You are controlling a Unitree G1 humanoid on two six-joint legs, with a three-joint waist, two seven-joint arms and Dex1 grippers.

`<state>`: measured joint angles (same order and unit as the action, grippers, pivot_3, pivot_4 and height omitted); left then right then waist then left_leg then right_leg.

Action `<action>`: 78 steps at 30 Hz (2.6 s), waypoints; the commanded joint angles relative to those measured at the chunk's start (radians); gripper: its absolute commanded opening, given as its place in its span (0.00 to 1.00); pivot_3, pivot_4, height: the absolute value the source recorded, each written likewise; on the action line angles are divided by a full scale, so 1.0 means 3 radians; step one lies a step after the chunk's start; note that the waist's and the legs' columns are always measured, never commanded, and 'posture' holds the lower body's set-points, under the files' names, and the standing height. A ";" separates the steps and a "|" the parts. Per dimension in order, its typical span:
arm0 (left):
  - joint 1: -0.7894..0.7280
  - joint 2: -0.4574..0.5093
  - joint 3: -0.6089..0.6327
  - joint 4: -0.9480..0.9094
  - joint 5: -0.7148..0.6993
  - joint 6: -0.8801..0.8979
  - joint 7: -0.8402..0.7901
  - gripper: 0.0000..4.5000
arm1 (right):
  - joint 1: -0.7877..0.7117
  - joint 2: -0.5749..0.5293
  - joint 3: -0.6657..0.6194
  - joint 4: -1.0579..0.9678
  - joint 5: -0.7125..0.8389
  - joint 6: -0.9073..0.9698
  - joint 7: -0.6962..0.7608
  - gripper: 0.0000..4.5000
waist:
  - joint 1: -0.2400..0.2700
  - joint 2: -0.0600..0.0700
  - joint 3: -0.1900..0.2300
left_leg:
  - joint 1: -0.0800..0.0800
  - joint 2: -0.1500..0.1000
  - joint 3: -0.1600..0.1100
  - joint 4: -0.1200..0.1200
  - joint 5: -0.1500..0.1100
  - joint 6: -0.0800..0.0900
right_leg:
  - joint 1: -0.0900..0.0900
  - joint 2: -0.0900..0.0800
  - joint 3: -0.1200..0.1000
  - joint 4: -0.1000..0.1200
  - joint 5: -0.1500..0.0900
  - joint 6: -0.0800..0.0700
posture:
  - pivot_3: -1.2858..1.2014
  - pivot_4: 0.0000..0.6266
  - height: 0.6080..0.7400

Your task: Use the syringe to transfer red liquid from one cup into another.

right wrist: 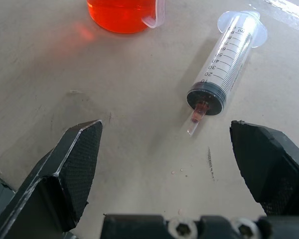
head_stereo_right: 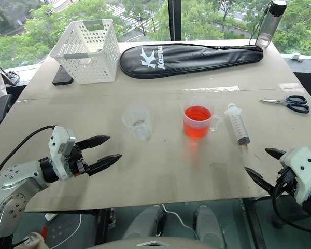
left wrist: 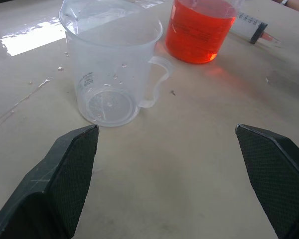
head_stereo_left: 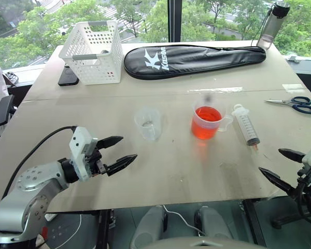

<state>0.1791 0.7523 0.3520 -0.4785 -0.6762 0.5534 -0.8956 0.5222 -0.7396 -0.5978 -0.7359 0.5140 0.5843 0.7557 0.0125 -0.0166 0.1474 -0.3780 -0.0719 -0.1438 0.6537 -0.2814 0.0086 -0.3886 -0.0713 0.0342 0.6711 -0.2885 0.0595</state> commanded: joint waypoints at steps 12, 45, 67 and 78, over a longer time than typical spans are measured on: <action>-0.0386 0.0139 -0.0229 -0.0570 -0.0360 -0.0025 -0.0240 1.00 | -0.1819 -0.0560 0.0500 0.0398 0.0364 0.1861 -0.0906 0.98 | -0.0008 0.0004 0.0004 | 0.0000 0.0004 0.0003 -0.0001 0.0001 -0.0001 | 0.0002 0.0003 -0.0002 -0.0004 0.0001 -0.0002 | 0.52 0.24 1.00; -0.0329 0.0078 -0.0356 -0.1004 -0.0514 -0.0007 0.0178 1.00 | -0.5104 -0.0109 0.3139 0.4374 -0.0668 0.2191 0.0052 0.34 | -0.0115 0.0012 0.0010 | -0.0013 0.0008 0.0021 -0.0006 0.0003 -0.0003 | -0.0019 0.0007 0.0002 -0.0019 0.0012 -0.0001 | 0.52 0.24 1.00; -0.1222 -0.0107 -0.0497 -0.0720 -0.0818 0.0262 0.0975 1.00 | -0.4256 0.0910 0.0287 0.0994 0.0458 0.1569 -0.0860 0.34 | -0.0096 0.0016 0.0010 | -0.0032 0.0015 0.0044 0.0000 0.0003 -0.0004 | -0.0062 0.0016 0.0025 0.0024 0.0013 -0.0001 | 0.52 0.24 1.00; -0.2967 -0.0244 -0.0673 0.0706 -0.0789 0.0588 0.0928 1.00 | -0.3714 0.1787 0.1779 0.0970 -0.0394 -0.0018 -0.1227 0.34 | -0.0143 0.0001 0.0003 | -0.0031 0.0010 0.0036 0.0001 0.0004 -0.0005 | -0.0065 0.0018 0.0014 0.0024 0.0013 0.0000 | 0.52 0.24 1.00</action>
<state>-0.6398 0.6850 0.1435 -0.2897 -0.9254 0.7415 -0.6158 -0.6088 -0.2254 -0.1236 -0.4652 0.4453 0.6763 0.3976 -0.0303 -0.0162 0.1484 -0.3873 -0.0689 -0.1338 0.6543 -0.2797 0.0061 -0.4081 -0.0643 0.0372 0.6785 -0.2846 0.0595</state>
